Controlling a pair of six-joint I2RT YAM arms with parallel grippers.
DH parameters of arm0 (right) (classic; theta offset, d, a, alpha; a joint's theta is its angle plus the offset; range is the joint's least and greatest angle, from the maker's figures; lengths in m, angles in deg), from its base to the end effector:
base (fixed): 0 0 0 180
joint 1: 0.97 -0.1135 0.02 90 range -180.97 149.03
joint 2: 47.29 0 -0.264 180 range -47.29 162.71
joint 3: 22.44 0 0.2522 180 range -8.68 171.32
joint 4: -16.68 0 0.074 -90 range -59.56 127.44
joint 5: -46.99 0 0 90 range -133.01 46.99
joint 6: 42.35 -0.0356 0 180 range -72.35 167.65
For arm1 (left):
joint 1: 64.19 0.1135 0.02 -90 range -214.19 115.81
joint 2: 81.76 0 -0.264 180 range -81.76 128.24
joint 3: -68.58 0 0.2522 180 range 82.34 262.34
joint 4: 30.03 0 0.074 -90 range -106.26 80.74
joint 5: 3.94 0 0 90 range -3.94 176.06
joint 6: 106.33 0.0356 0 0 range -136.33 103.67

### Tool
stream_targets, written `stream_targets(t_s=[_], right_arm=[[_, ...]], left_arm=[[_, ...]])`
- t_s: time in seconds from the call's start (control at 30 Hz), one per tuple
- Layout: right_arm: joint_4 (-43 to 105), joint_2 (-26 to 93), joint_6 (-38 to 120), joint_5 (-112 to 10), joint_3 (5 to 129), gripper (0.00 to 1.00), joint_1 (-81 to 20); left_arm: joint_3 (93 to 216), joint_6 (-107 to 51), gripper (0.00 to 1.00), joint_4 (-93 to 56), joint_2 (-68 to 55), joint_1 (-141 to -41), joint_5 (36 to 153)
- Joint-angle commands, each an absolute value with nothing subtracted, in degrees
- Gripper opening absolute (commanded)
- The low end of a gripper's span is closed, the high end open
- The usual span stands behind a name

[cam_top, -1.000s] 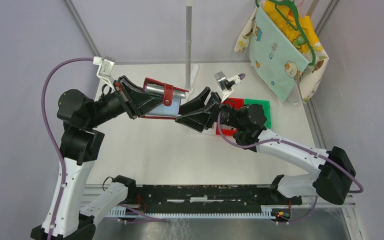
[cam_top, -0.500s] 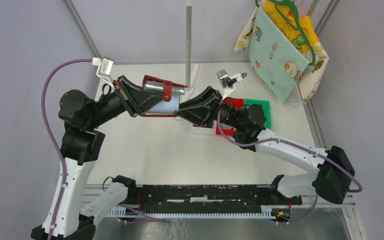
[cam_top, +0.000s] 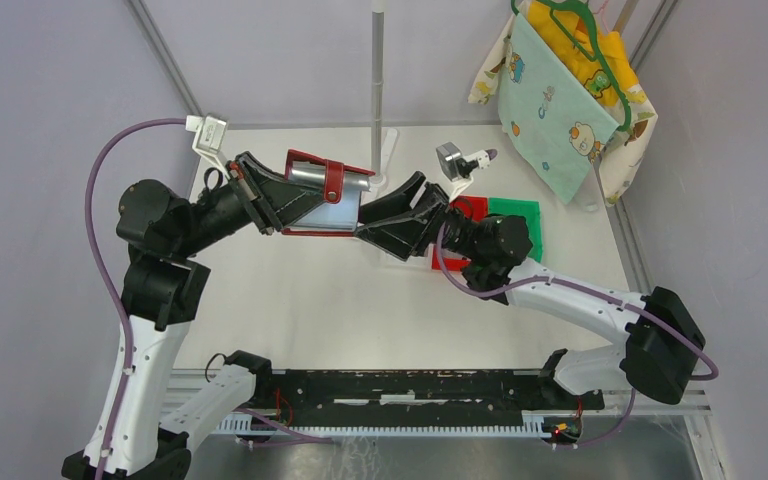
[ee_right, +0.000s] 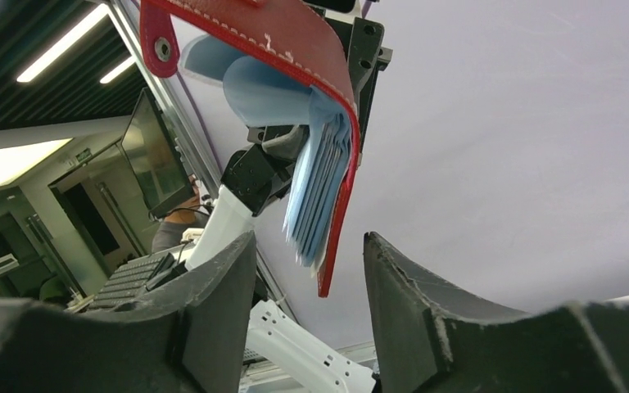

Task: Take the credit cards out of the card holder
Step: Open the card holder.

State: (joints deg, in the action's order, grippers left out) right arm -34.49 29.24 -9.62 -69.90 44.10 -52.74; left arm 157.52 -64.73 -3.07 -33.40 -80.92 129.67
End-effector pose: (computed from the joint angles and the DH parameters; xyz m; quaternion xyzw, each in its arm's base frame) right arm 0.1646 0.2350 0.3961 -0.1922 0.4116 0.7770 0.4358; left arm 0.1204 -0.0618 0.4984 0.1242 0.6319 -0.5863 0.4914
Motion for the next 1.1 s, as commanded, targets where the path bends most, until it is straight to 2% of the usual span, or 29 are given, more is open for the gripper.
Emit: stream_targets(t_s=[0.0,0.1,0.33,0.6,0.7,0.97,1.07], right_arm=[[-41.1,28.8,-10.6,-72.0,43.0,0.59,-53.5],[-40.5,28.9,-10.3,-72.0,43.1,0.58,-53.7],[-39.6,29.9,-10.6,-70.3,44.0,0.46,-53.7],[-38.1,31.5,-11.5,-68.3,46.0,0.37,-53.7],[-38.4,31.9,-12.3,-67.6,46.2,0.37,-53.8],[-41.6,33.4,-15.3,-67.8,47.6,0.48,-53.8],[-41.7,33.9,-16.7,-67.2,48.3,0.5,-53.7]], left_arm=[[160.6,-66.8,0.02,-6.5,-33.6,-80.9,129.5],[161.0,-67.4,0.02,-6.7,-33.4,-81.0,129.5],[161.6,-67.6,0.02,-6.5,-33.5,-80.9,129.5],[161.5,-67.8,0.02,-6.4,-33.7,-80.9,130.1],[161.0,-67.6,0.02,-6.4,-34.0,-80.9,130.2],[159.1,-66.1,0.02,-6.1,-34.9,-81.0,130.9],[158.8,-65.4,0.02,-6.2,-35.1,-80.9,131.4]])
